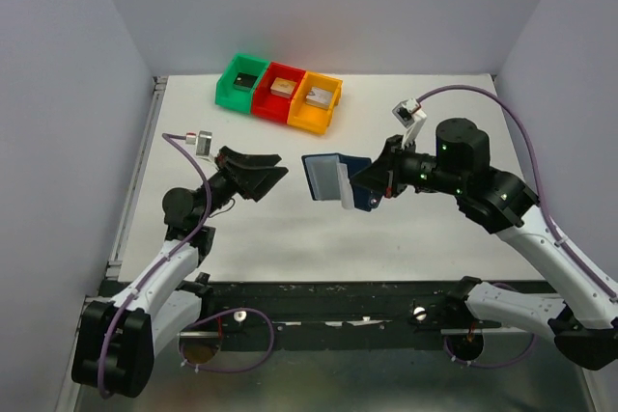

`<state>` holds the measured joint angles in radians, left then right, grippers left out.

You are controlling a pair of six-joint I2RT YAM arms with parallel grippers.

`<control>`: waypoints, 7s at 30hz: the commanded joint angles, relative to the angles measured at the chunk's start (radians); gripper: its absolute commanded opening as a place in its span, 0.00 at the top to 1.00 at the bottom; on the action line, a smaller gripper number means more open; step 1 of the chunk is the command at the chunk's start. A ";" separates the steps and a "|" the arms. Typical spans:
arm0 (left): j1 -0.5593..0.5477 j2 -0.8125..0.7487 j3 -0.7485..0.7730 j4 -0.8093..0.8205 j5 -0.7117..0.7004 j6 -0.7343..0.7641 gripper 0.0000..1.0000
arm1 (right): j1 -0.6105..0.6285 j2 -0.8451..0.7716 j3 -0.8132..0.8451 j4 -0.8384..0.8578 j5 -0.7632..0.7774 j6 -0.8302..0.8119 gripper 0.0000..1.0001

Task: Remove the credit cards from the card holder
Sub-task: Place the card holder at the center of the board.

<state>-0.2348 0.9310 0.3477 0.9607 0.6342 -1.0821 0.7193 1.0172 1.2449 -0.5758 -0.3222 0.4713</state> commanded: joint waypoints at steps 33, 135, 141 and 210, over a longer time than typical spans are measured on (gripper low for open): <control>-0.049 0.152 0.063 0.630 0.280 -0.262 0.07 | -0.063 0.001 -0.150 0.421 -0.376 0.213 1.00; -0.248 -0.143 0.365 -0.681 0.007 0.504 1.00 | -0.107 -0.017 0.045 -0.050 0.096 -0.056 0.00; -0.294 -0.113 0.424 -0.783 -0.126 0.534 1.00 | 0.021 0.041 0.175 -0.139 0.259 -0.108 0.00; -0.413 0.027 0.162 -0.719 -0.352 0.354 1.00 | 0.150 0.047 -0.133 0.102 0.232 -0.083 0.40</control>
<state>-0.6613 0.8909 0.6159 0.0761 0.3176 -0.6044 0.8711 1.0439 1.1793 -0.5621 -0.0139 0.3313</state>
